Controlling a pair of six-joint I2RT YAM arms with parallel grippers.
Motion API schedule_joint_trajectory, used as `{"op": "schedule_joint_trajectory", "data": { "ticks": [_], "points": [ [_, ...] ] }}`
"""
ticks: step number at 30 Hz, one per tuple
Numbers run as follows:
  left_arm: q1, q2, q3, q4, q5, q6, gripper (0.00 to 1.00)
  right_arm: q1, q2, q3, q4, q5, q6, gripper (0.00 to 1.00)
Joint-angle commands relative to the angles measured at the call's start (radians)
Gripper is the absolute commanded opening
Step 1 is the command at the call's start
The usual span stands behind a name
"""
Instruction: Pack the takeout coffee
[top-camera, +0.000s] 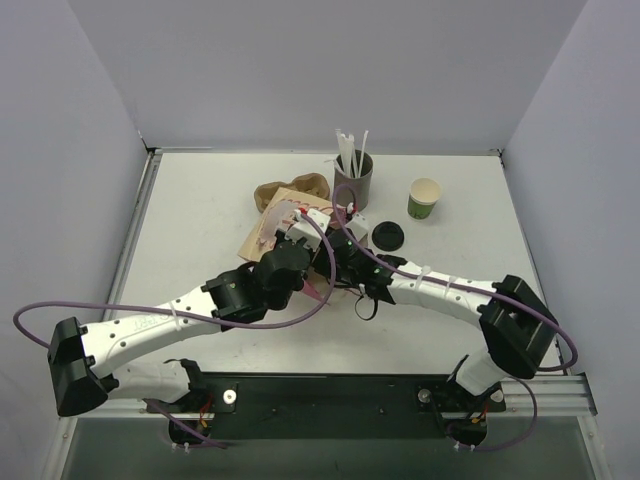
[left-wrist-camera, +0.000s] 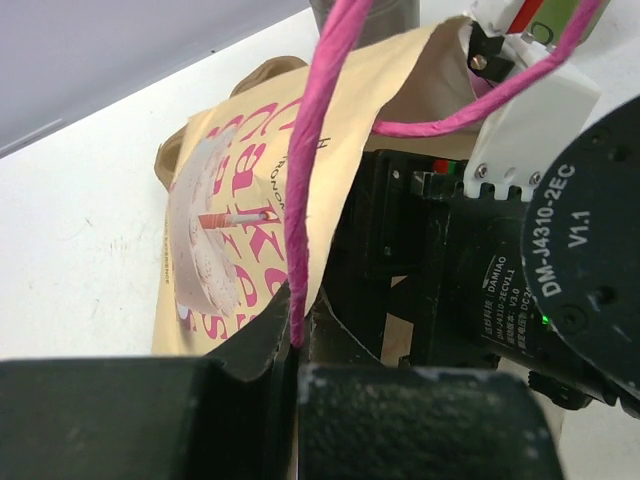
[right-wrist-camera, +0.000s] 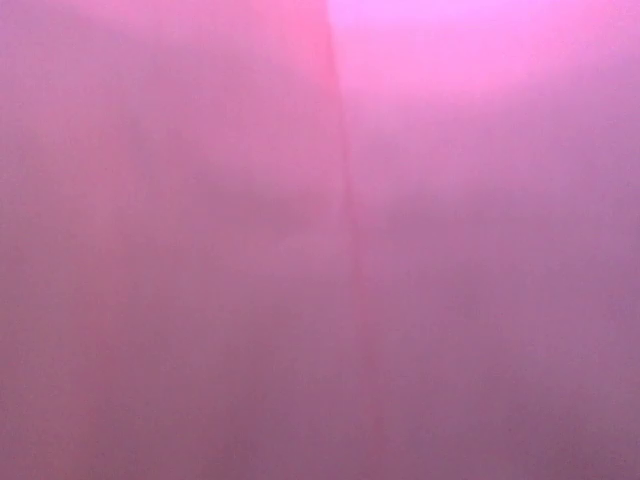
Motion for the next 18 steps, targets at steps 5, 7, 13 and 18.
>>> {"op": "schedule_joint_trajectory", "data": {
  "ticks": [5, 7, 13, 18],
  "points": [
    [-0.002, 0.023, 0.086, -0.010, -0.047, -0.057, 0.00, 0.024, -0.032, -0.059, 0.126, 0.009, -0.002, 0.63],
    [0.007, 0.038, 0.114, -0.039, -0.074, -0.074, 0.00, 0.039, -0.037, -0.067, 0.117, 0.012, -0.012, 0.60],
    [0.030, 0.109, 0.172, -0.127, -0.101, -0.170, 0.00, 0.064, -0.084, -0.085, 0.086, 0.058, -0.022, 0.57],
    [0.033, 0.097, 0.152, -0.082, -0.077, -0.164, 0.00, 0.061, -0.046, -0.085, 0.124, 0.006, 0.001, 0.48]
  ]
}}
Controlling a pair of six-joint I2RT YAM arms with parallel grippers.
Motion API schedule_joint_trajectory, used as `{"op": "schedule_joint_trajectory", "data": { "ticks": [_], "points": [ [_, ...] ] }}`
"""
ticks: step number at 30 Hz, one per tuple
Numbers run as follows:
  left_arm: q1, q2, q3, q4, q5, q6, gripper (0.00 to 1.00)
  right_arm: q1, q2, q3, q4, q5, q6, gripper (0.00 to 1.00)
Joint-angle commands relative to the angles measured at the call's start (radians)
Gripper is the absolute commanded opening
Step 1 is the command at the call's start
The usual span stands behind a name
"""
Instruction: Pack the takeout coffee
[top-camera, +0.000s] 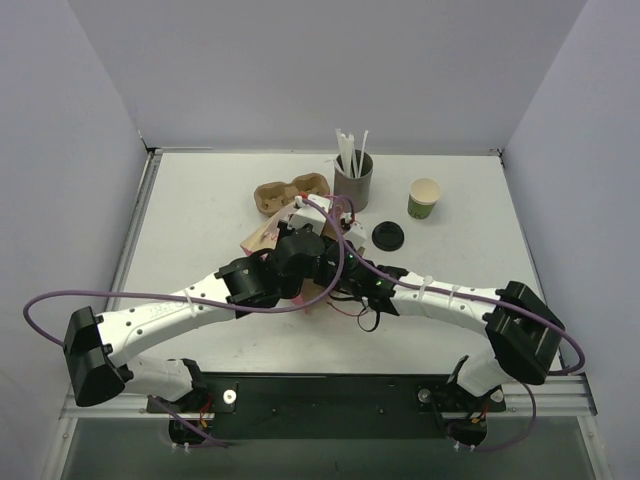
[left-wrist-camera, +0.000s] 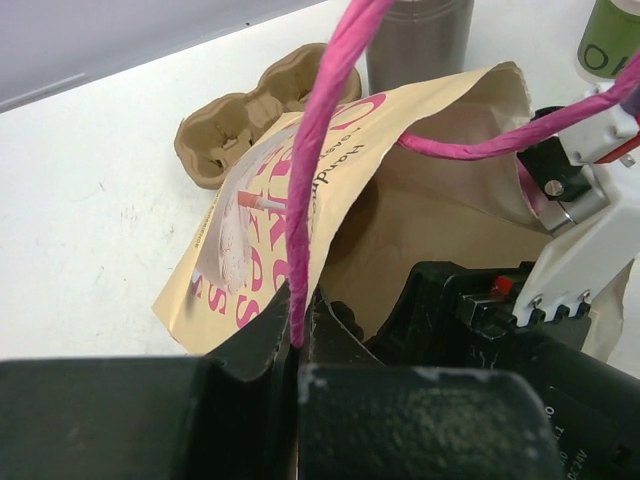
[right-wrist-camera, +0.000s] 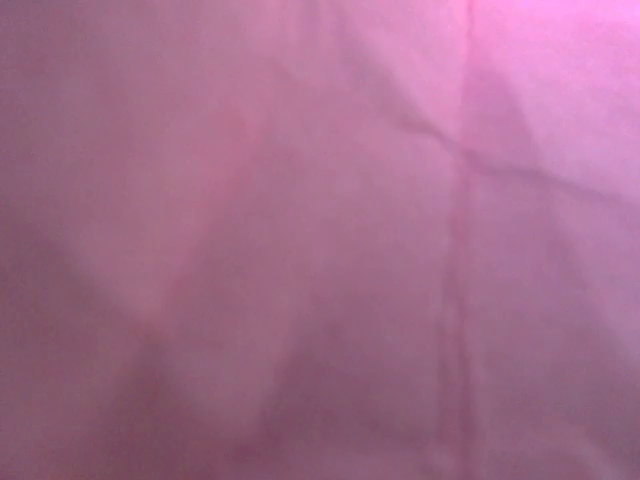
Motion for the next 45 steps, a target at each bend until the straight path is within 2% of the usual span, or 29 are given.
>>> {"op": "schedule_joint_trajectory", "data": {
  "ticks": [1, 4, 7, 17, 24, 28, 32, 45],
  "points": [
    [0.004, -0.014, 0.026, 0.033, 0.014, -0.037, 0.00, 0.005, 0.005, 0.016, 0.058, -0.013, 0.007, 0.48],
    [0.003, -0.051, -0.023, 0.124, 0.057, 0.006, 0.00, -0.001, 0.040, 0.046, 0.065, -0.027, 0.024, 0.47],
    [0.003, -0.079, -0.041, 0.144, 0.101, 0.015, 0.00, -0.007, 0.088, 0.061, 0.082, -0.037, 0.039, 0.47],
    [0.012, -0.148, -0.104, 0.230, 0.268, 0.082, 0.00, -0.009, 0.148, 0.089, 0.087, -0.010, 0.013, 0.70],
    [0.087, -0.182, -0.150, 0.268, 0.448, 0.047, 0.00, -0.007, 0.154, 0.087, 0.154, -0.031, 0.001, 0.74],
    [0.124, -0.191, -0.153, 0.273, 0.525, 0.038, 0.00, -0.007, 0.149, 0.090, 0.150, -0.033, -0.016, 0.71],
    [0.152, -0.195, -0.159, 0.288, 0.583, 0.015, 0.00, -0.004, 0.109, 0.116, 0.061, -0.016, -0.046, 0.52],
    [0.198, -0.229, -0.192, 0.306, 0.686, -0.083, 0.00, 0.040, 0.069, 0.331, -0.453, 0.076, -0.129, 0.46]
  ]
}}
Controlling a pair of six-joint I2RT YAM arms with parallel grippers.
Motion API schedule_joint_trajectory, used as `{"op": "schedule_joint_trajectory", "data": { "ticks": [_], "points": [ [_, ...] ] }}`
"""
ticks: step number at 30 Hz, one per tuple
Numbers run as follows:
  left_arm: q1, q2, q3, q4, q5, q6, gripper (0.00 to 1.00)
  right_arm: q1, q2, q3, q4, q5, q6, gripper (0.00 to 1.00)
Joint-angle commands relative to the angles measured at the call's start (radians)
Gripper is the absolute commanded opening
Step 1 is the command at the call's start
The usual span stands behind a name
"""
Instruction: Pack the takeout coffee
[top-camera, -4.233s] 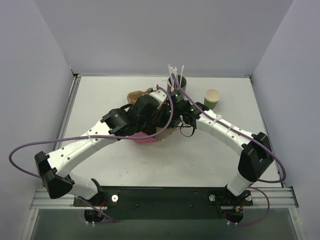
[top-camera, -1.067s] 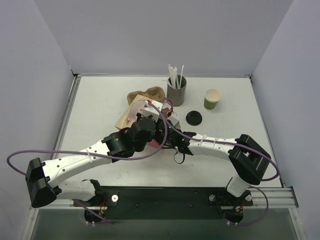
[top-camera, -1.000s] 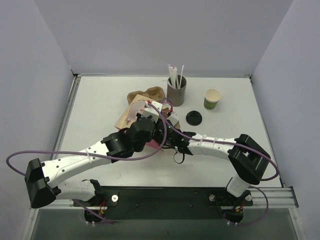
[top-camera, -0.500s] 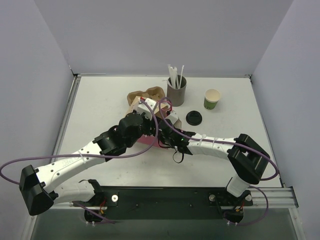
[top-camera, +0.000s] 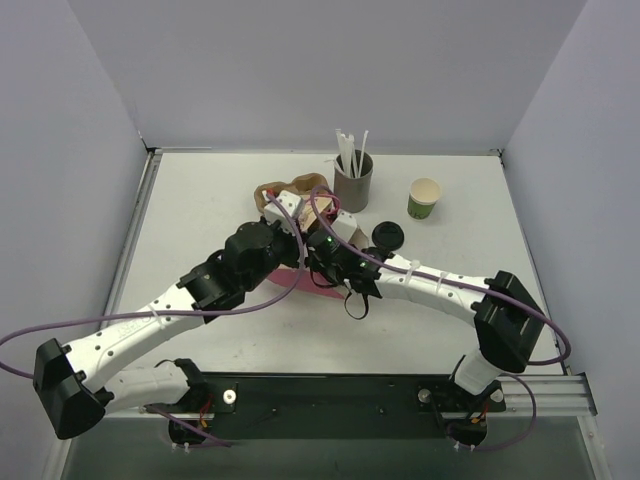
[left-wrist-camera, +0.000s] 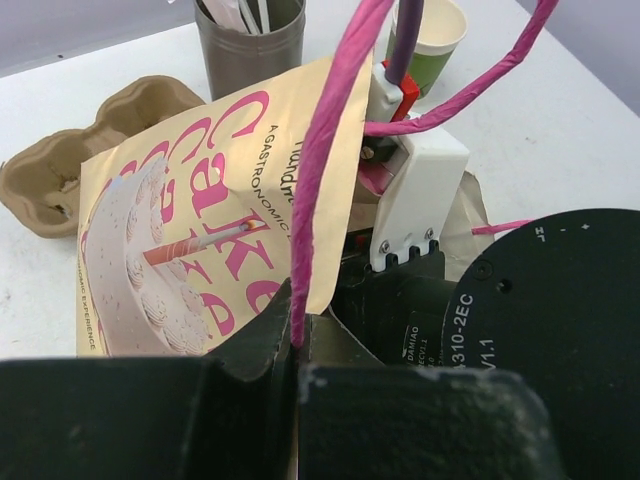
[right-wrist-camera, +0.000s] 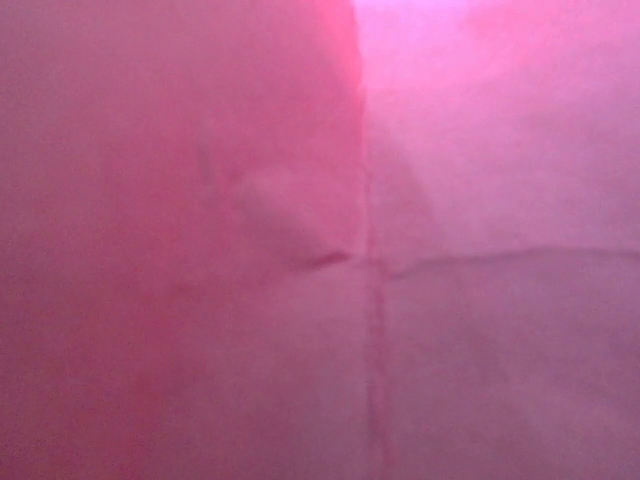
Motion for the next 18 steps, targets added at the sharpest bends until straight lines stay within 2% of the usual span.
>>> {"op": "schedule_joint_trajectory", "data": {
  "ticks": [1, 5, 9, 14, 18],
  "points": [
    [0.033, -0.054, -0.023, 0.130, 0.152, -0.105, 0.00, 0.040, -0.034, 0.128, -0.218, 0.037, -0.074, 0.46],
    [0.067, -0.074, -0.025, 0.071, 0.189, -0.130, 0.00, 0.054, 0.009, 0.205, -0.341, 0.037, -0.097, 0.45],
    [0.087, -0.097, -0.039, 0.005, 0.192, -0.104, 0.00, 0.063, 0.043, 0.219, -0.341, 0.026, -0.094, 0.46],
    [0.160, -0.089, -0.033, -0.023, 0.349, 0.037, 0.00, 0.063, -0.020, 0.069, -0.106, -0.013, -0.091, 0.47],
    [0.217, -0.017, 0.021, -0.026, 0.524, 0.173, 0.00, 0.062, -0.058, -0.032, 0.087, -0.021, -0.078, 0.50]
  ]
}}
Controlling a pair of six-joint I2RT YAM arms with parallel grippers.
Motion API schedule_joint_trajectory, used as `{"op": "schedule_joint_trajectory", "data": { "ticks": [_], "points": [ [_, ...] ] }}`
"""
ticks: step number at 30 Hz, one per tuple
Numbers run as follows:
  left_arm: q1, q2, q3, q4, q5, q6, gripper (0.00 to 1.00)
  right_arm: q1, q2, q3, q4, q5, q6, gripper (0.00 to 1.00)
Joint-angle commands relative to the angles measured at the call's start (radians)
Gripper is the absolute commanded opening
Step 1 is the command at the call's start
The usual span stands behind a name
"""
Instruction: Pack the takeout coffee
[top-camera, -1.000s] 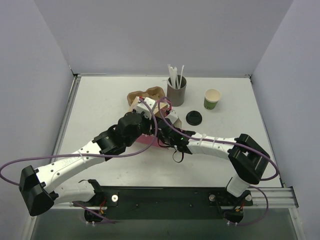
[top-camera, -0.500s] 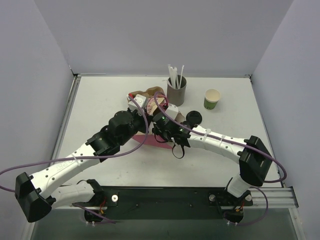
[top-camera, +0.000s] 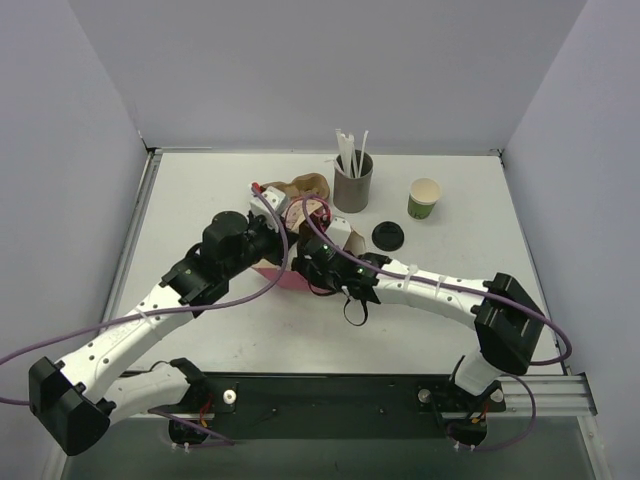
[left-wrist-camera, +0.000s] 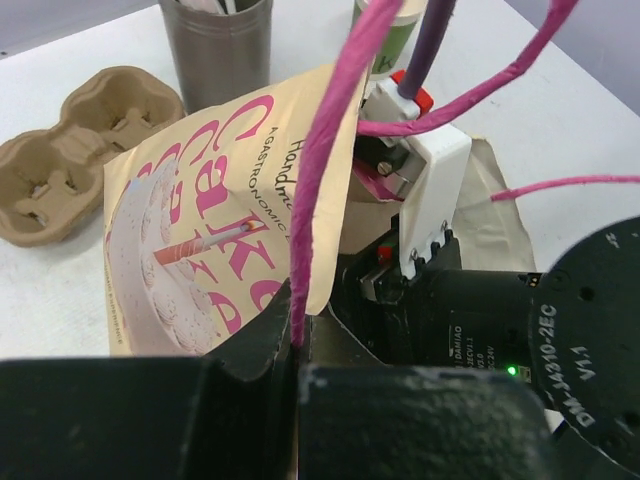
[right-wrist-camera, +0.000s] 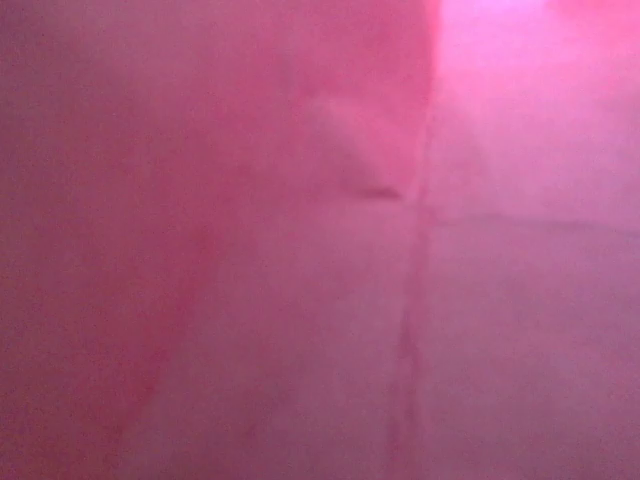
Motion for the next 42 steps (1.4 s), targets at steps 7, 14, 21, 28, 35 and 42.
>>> {"op": "schedule_joint_trajectory", "data": {
  "ticks": [7, 14, 21, 28, 35, 42],
  "points": [
    [0.050, 0.149, 0.246, -0.192, 0.307, 0.492, 0.00, 0.005, -0.129, -0.127, 0.298, 0.008, 0.038, 0.60],
    [0.032, 0.175, 0.290, -0.253, 0.312, 0.552, 0.00, -0.001, -0.119, -0.132, 0.305, 0.017, 0.078, 0.67],
    [0.011, 0.158, 0.259, -0.220, 0.309, 0.503, 0.00, -0.018, -0.105, -0.141, 0.307, 0.062, 0.077, 0.64],
    [-0.020, 0.149, 0.222, -0.197, 0.297, 0.471, 0.00, -0.026, -0.067, -0.108, 0.270, 0.059, 0.064, 0.49],
    [-0.029, 0.147, 0.222, -0.191, 0.292, 0.466, 0.00, -0.026, -0.021, -0.037, 0.150, 0.079, 0.077, 0.49],
    [-0.029, 0.153, 0.219, -0.180, 0.320, 0.463, 0.00, -0.026, 0.006, -0.026, 0.202, 0.076, 0.055, 0.49]
  ]
}}
